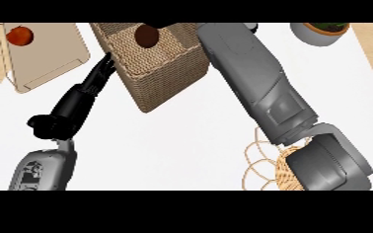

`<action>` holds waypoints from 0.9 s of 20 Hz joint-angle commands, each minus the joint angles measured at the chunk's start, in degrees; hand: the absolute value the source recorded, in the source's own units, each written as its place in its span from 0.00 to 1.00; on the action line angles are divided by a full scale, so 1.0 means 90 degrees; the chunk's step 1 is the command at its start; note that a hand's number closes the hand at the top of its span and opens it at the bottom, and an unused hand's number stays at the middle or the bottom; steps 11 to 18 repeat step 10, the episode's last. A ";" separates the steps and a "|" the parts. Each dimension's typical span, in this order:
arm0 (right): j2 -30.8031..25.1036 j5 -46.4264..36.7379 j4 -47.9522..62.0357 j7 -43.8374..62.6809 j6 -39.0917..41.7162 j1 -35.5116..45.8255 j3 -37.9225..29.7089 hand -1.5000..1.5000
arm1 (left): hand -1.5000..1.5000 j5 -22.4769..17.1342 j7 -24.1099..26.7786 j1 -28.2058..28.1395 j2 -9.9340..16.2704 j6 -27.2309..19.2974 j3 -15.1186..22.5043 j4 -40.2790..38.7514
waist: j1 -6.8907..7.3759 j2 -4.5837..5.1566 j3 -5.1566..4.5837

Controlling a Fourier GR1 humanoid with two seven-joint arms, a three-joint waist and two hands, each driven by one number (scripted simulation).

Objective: Pick the cupcake from the placemat and place it in the basket

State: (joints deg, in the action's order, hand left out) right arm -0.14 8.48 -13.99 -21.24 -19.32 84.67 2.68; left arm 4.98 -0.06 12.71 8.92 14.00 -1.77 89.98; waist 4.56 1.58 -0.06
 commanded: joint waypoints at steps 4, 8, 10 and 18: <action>-0.0192 0.0605 0.0204 -0.0211 0.0529 0.0170 -0.0760 0.00 | 0.50 -0.0054 -0.0083 0.0198 0.0109 0.0076 -0.0114 -0.0145 | -0.0020 0.0035 -0.0001; -0.0492 0.1035 0.0403 0.0393 0.0872 0.0155 -0.1219 0.00 | 0.50 -0.0161 -0.0071 -0.0009 0.0118 0.0159 -0.0138 -0.0002 | -0.0078 -0.0009 0.0001; -0.0760 0.1043 0.0489 0.0592 0.1411 0.0131 -0.1228 0.00 | 0.50 0.0050 0.0098 -0.0010 -0.0037 -0.0052 -0.0047 -0.0194 | -0.0131 -0.0002 0.0000; -0.0760 0.1043 0.0489 0.0592 0.1411 0.0131 -0.1228 0.00 | 0.50 0.0050 0.0098 -0.0010 -0.0037 -0.0052 -0.0047 -0.0194 | -0.0131 -0.0002 0.0000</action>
